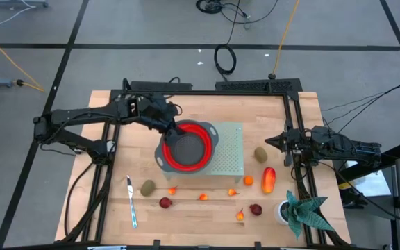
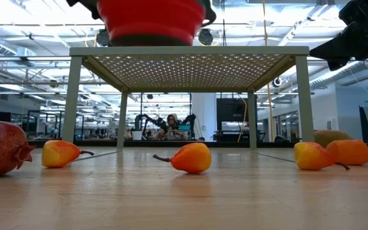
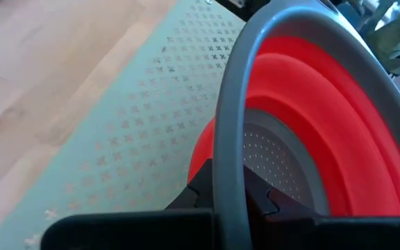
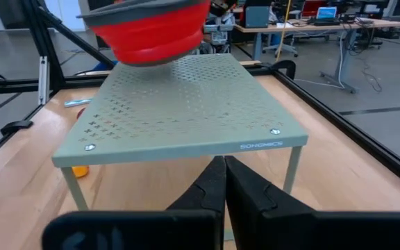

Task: Pick & Place Fruit
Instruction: Put the strainer on the shelf

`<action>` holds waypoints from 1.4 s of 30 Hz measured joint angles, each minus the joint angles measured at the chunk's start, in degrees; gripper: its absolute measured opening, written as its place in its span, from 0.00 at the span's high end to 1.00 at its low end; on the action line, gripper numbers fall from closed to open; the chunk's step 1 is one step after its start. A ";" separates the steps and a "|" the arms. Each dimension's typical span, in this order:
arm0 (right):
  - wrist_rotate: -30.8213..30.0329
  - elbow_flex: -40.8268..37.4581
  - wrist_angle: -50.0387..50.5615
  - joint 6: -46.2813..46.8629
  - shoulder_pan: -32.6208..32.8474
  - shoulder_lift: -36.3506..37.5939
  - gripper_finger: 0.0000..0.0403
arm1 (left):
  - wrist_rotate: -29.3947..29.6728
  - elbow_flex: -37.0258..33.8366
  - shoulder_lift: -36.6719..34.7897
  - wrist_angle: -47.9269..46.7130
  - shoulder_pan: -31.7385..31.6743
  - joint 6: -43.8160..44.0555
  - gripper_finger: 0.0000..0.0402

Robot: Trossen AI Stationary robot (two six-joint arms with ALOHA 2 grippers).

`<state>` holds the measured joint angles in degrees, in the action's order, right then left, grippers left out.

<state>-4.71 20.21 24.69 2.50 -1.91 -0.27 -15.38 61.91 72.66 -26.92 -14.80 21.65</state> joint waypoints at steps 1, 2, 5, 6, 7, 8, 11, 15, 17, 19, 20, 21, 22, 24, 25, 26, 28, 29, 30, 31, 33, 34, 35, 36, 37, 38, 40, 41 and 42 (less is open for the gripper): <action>0.02 0.00 0.00 0.04 0.00 0.00 1.00 | -0.21 -0.67 -0.68 0.18 -0.39 0.06 0.98; 0.00 0.00 0.00 0.04 0.00 0.00 1.00 | -0.39 -1.14 -1.36 0.16 -0.78 0.06 0.98; 0.02 0.00 0.00 0.05 0.00 -0.02 1.00 | -1.11 -1.70 -1.79 1.32 -1.64 0.06 0.98; 0.00 0.00 0.00 0.07 0.00 -0.02 1.00 | -1.20 -1.91 -1.69 0.91 -2.00 0.03 0.98; 0.00 0.00 0.00 0.05 0.00 -0.02 1.00 | -1.61 -2.11 -1.70 0.31 -2.36 -0.04 0.98; 0.00 0.00 0.00 0.07 0.00 -0.02 1.00 | -2.43 -2.17 -1.81 0.39 -2.80 -0.32 0.98; 0.00 0.00 0.00 0.07 0.00 -0.02 1.00 | -4.37 -1.82 -1.99 2.65 -3.40 -0.57 0.98; 0.00 0.00 0.00 0.07 0.00 -0.02 1.00 | -4.56 -2.12 -1.31 1.45 -3.35 -1.61 0.98; 0.00 0.00 0.00 0.07 0.00 -0.02 1.00 | -4.69 -2.13 -1.65 2.28 -3.56 -1.89 0.98; 0.00 0.00 0.00 0.07 0.00 -0.02 1.00 | -5.06 -3.38 -1.73 4.72 -3.90 -1.64 0.98; 0.00 0.00 0.00 0.07 0.00 -0.02 1.00 | -5.20 -4.12 -1.60 5.22 -4.06 -0.95 0.98; 0.00 0.00 0.00 0.07 0.00 -0.02 1.00 | -5.44 -4.66 -1.44 5.33 -4.23 0.15 0.98; 0.00 0.00 -0.01 0.07 0.00 -0.02 1.00 | -5.57 -4.83 -1.35 5.80 -4.42 0.82 0.98; -0.07 -0.01 0.00 0.07 0.00 -0.02 1.00 | -5.70 -4.63 -1.50 7.92 -4.57 1.02 0.98; -0.13 0.00 -0.02 0.07 0.00 -0.02 1.00 | -5.70 -4.54 -1.67 8.41 -4.58 1.00 0.98; -0.15 0.00 0.00 0.07 0.00 -0.02 1.00 | -5.68 -4.51 -1.72 8.24 -4.60 1.17 0.98; -0.15 0.00 -0.02 0.09 0.00 -0.02 1.00 | -5.64 -4.60 -1.51 7.29 -4.58 1.38 0.98; -0.15 0.00 -0.01 0.07 0.00 -0.02 1.00 | -5.67 -4.65 -1.45 7.10 -4.55 1.54 0.98; -0.15 0.00 0.00 0.09 0.00 -0.02 1.00 | -5.70 -4.66 -1.44 7.16 -4.53 1.98 0.98; -0.15 0.00 0.00 0.09 0.00 -0.02 1.00 | -5.73 -4.64 -1.52 7.37 -4.54 2.63 0.98; -0.15 0.00 0.00 0.09 0.00 -0.02 1.00 | -5.56 -4.59 -1.59 7.40 -4.58 3.66 0.98; -0.15 -0.02 0.00 0.09 0.00 -0.02 1.00 | -5.30 -4.59 -1.57 7.15 -4.57 4.10 0.98; -0.15 0.00 0.00 0.09 0.00 -0.02 1.00 | -4.98 -4.60 -1.53 6.91 -4.48 4.37 0.98; -0.15 0.00 0.00 0.09 0.00 -0.02 1.00 | -4.60 -4.62 -1.53 6.79 -4.42 4.37 0.98; -0.15 0.00 0.00 0.09 0.00 -0.02 1.00 | -4.05 -4.60 -1.53 6.80 -4.40 4.39 0.98; -0.15 0.00 0.00 0.09 0.00 -0.02 1.00 | -3.58 -4.59 -1.53 6.50 -4.37 4.58 0.98; -0.15 0.00 0.00 0.09 0.00 -0.02 1.00 | -2.53 -4.59 -1.53 5.06 -4.42 5.92 0.97; -0.15 0.00 0.00 0.09 0.00 -0.02 1.00 | -2.49 -4.60 -1.53 4.67 -4.44 6.35 0.97; -0.15 0.00 0.00 0.09 0.00 -0.02 1.00 | -2.46 -4.60 -1.53 4.53 -4.42 6.61 0.96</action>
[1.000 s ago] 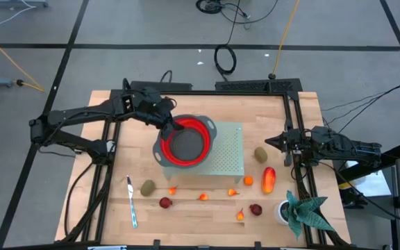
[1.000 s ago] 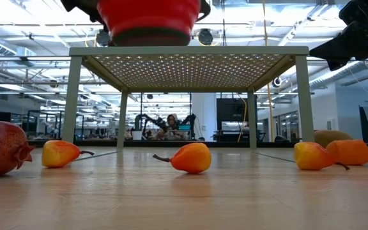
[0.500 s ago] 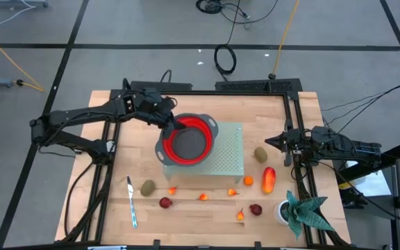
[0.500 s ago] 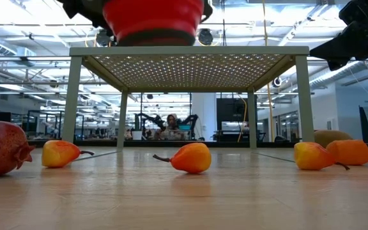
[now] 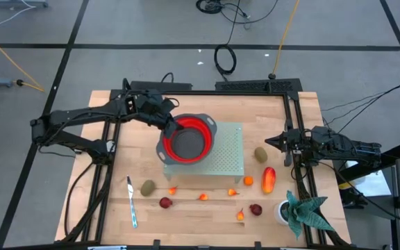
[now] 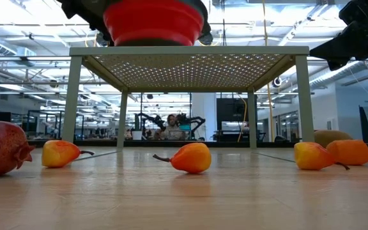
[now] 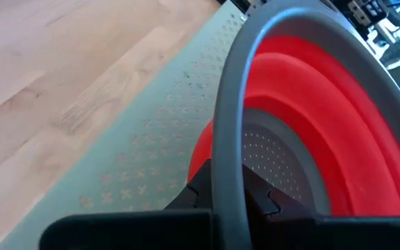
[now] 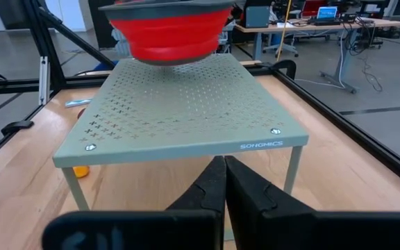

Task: Pick & Place Fruit
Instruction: Put the strainer on the shelf

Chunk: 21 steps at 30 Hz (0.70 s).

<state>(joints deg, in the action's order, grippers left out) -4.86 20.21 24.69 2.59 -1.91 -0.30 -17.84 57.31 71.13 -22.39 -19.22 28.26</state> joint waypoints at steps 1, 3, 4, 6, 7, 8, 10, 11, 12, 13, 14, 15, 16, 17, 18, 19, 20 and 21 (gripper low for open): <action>0.00 0.00 0.00 0.00 0.00 0.00 1.00 | 0.01 0.01 0.00 -0.09 0.20 0.21 0.96; 0.00 0.00 0.00 0.00 0.00 0.00 1.00 | -0.05 0.01 0.00 -0.52 0.50 0.31 0.95; 0.00 0.00 0.00 0.00 0.00 0.00 1.00 | -0.05 0.01 0.00 -0.59 0.71 0.34 0.95; 0.00 0.00 0.00 0.00 0.00 0.00 1.00 | -0.03 0.01 0.00 -0.59 1.12 0.26 0.96; 0.00 0.00 0.00 0.00 0.00 0.00 1.00 | 0.00 0.01 0.00 -0.57 1.36 0.16 0.96; 0.00 0.00 0.00 0.00 0.00 0.00 1.00 | 0.25 0.01 0.00 -0.58 1.58 0.16 0.97; -0.01 0.00 0.00 0.00 0.00 0.00 1.00 | 1.65 0.01 0.00 -0.60 2.17 0.11 0.96; 0.00 0.00 0.00 0.00 0.01 0.00 1.00 | 2.35 0.01 0.00 -0.57 2.34 0.10 0.95; 0.00 0.00 0.00 0.00 0.00 0.00 1.00 | 3.04 0.01 0.00 -0.57 2.51 0.09 0.94; 0.00 0.00 0.00 0.00 0.00 0.00 1.00 | 3.36 0.01 0.00 -0.57 2.60 0.03 0.93; 0.00 0.00 0.00 0.00 0.00 0.00 1.00 | 3.38 0.01 0.00 -0.59 2.60 0.01 0.91; -0.01 0.00 0.00 0.00 0.00 0.00 1.00 | 3.38 0.01 0.00 -0.58 2.60 0.00 0.90; -0.02 0.00 -0.01 0.00 0.00 0.00 1.00 | 3.40 -0.01 0.00 -0.57 2.60 -0.07 0.89; 0.00 0.00 0.00 0.00 0.00 0.00 1.00 | 3.40 0.01 0.00 -0.62 2.60 -0.32 0.88; -0.02 0.00 0.00 0.00 0.00 0.00 1.00 | 3.40 0.01 0.00 -0.65 2.63 -0.67 0.88; -0.01 0.00 -0.01 0.00 0.00 0.00 1.00 | 3.43 0.01 0.00 -0.68 2.70 -0.74 0.88; 0.00 0.00 0.00 0.00 0.00 0.00 1.00 | 3.53 0.01 0.00 -0.66 2.73 -0.71 0.87; -0.01 0.00 0.00 0.00 0.01 0.00 1.00 | 3.87 0.01 0.00 -0.66 2.74 -0.61 0.87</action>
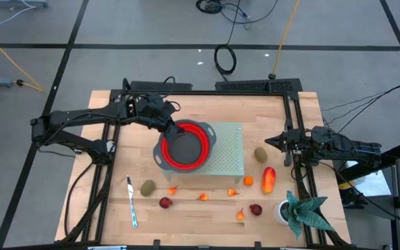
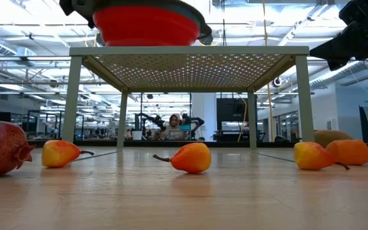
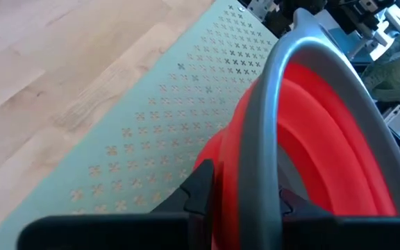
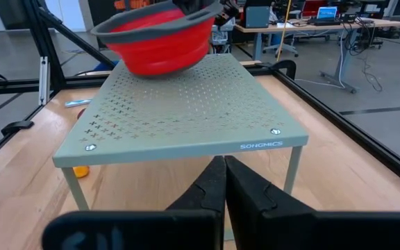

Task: Pick & Place Fruit
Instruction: Put the strainer on the shelf

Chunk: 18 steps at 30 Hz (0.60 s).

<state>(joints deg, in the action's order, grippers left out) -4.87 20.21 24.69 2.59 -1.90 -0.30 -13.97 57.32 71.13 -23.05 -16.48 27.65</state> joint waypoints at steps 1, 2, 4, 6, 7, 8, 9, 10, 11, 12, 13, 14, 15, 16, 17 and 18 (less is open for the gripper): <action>0.00 0.00 -0.01 0.00 -0.01 0.00 1.00 | 0.10 0.00 0.00 -0.03 -0.01 0.03 0.87; -0.01 0.00 -0.02 0.00 -0.01 0.00 1.00 | 0.12 0.00 0.00 -0.07 -0.01 -0.01 0.87; -0.01 0.00 0.00 0.11 -0.01 0.00 1.00 | 0.12 0.00 0.00 -0.19 -0.01 -0.19 0.87; -0.01 0.00 -0.01 0.63 -0.01 0.00 1.00 | 0.52 0.00 0.00 -0.24 0.00 -0.17 0.87; -0.01 0.00 0.00 0.93 0.00 0.00 1.00 | 0.76 0.00 0.00 -0.24 0.03 -0.23 0.87; -0.01 0.00 0.00 1.18 0.00 0.00 1.00 | 1.27 0.00 0.00 -0.24 0.11 -0.36 0.87; -0.01 0.00 0.00 1.25 -0.01 0.00 1.00 | 1.85 0.00 0.00 -0.24 0.10 -0.39 0.87; 0.01 0.00 0.00 1.27 -0.01 0.00 1.00 | 2.13 0.00 0.00 -0.24 0.10 -0.47 0.87; -0.01 0.00 0.00 1.27 -0.01 0.00 1.00 | 2.32 0.00 0.00 -0.24 0.10 -0.61 0.87; -0.01 0.00 0.00 1.27 -0.01 0.00 1.00 | 2.47 0.00 0.00 -0.21 0.10 -0.92 0.87; -0.01 0.00 0.00 1.27 0.00 0.00 1.00 | 2.51 0.00 0.00 -0.11 0.10 -1.28 0.86; 0.00 0.00 0.00 1.27 -0.01 0.00 1.00 | 2.52 0.00 0.00 0.11 0.10 -1.66 0.86; -0.01 0.00 0.00 1.27 -0.01 0.00 1.00 | 2.52 0.00 0.00 0.30 0.10 -1.76 0.85; -0.01 0.00 0.00 1.27 -0.01 0.00 1.00 | 2.52 0.00 0.00 0.38 0.10 -1.82 0.84; -0.01 0.00 0.00 1.27 0.00 0.00 1.00 | 2.74 0.00 0.00 0.41 0.10 -1.89 0.82; -0.01 0.00 0.00 1.27 0.00 0.00 1.00 | 3.31 0.00 0.00 0.42 0.10 -2.05 0.80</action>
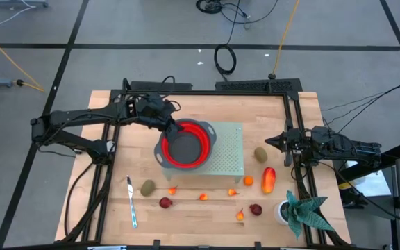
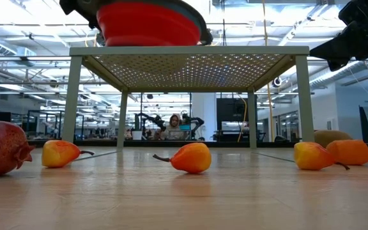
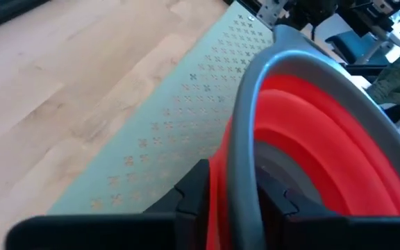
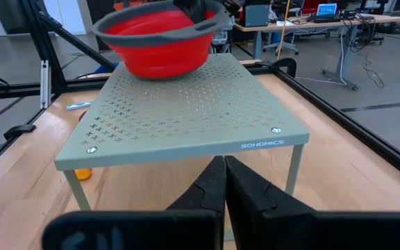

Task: Pick & Place Fruit
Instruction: Put the strainer on the shelf, then put the kiwi fruit into the strainer

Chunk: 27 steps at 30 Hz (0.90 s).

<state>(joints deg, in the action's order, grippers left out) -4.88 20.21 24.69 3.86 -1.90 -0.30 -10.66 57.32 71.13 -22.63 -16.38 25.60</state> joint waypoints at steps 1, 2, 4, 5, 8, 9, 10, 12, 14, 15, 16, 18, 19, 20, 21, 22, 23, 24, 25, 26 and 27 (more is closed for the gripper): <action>0.02 0.00 0.00 0.00 -0.01 0.00 1.00 | 0.36 0.00 0.00 0.00 0.00 -0.26 0.78; 0.01 0.00 0.00 0.00 -0.01 0.00 1.00 | 0.56 0.00 0.00 0.00 0.00 -0.67 0.76; 0.02 0.00 0.00 0.00 -0.01 0.00 1.00 | 1.11 0.00 0.00 0.02 0.00 -1.40 0.71; 0.02 -0.01 0.00 0.00 -0.01 0.00 1.00 | 1.51 0.00 0.00 0.02 0.00 -1.58 0.69; 0.02 0.00 0.00 0.00 0.01 0.00 1.00 | 2.61 0.00 0.00 0.09 -0.04 -1.52 0.62; 0.02 0.00 0.00 0.00 0.00 0.00 1.00 | 3.15 0.00 0.00 0.21 -0.02 -1.51 0.60; 0.02 0.00 0.00 0.00 0.00 0.00 1.00 | 3.47 0.00 0.00 0.26 -0.04 -1.65 0.57; 0.02 0.00 0.00 0.00 -0.01 0.00 1.00 | 3.75 0.00 0.00 0.24 -0.04 -2.51 0.54; 0.02 0.00 0.00 0.00 0.01 0.00 1.00 | 3.77 0.00 0.00 0.26 -0.04 -3.10 0.51; 0.02 0.00 0.00 0.00 -0.01 0.00 1.00 | 3.75 0.00 0.00 0.24 -0.04 -3.30 0.49; 0.02 0.00 0.00 0.00 0.01 0.00 1.00 | 3.76 0.00 0.00 0.24 -0.02 -3.34 0.48; 0.08 0.00 0.00 0.00 -0.01 0.00 1.00 | 4.03 0.00 0.00 0.24 -0.04 -3.43 0.45; 0.10 0.00 0.00 0.00 0.01 0.00 1.00 | 4.52 0.00 0.00 0.24 -0.04 -3.43 0.44; 0.13 0.00 0.00 0.00 -0.01 0.00 1.00 | 4.93 0.00 0.00 0.24 -0.04 -3.43 0.43; 0.13 0.00 0.00 0.00 0.00 0.00 1.00 | 5.30 0.00 0.00 0.24 -0.04 -3.44 0.42; 0.13 0.00 0.00 0.00 -0.01 0.00 1.00 | 5.72 0.00 0.00 0.24 -0.06 -3.43 0.41; 0.15 0.00 0.00 0.00 0.01 0.00 1.00 | 6.00 0.00 -0.14 0.23 -0.09 -3.43 0.40; 0.15 0.00 0.00 0.00 -0.01 0.00 1.00 | 6.28 0.00 -0.48 0.18 -0.13 -3.42 0.39; 0.15 0.00 0.02 0.00 0.01 0.00 1.00 | 6.28 0.00 -0.85 0.27 -0.25 -3.45 0.38; 0.15 0.00 0.01 0.00 0.00 0.00 1.00 | 6.28 0.03 -1.26 0.60 -0.37 -3.62 0.37; 0.17 0.00 0.02 0.00 0.00 0.00 1.00 | 6.30 0.07 -1.77 0.96 -0.37 -3.89 0.36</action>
<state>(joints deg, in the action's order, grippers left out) -4.72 20.21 24.71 3.86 -1.91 -0.30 -4.36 57.39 69.37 -21.67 -16.76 21.72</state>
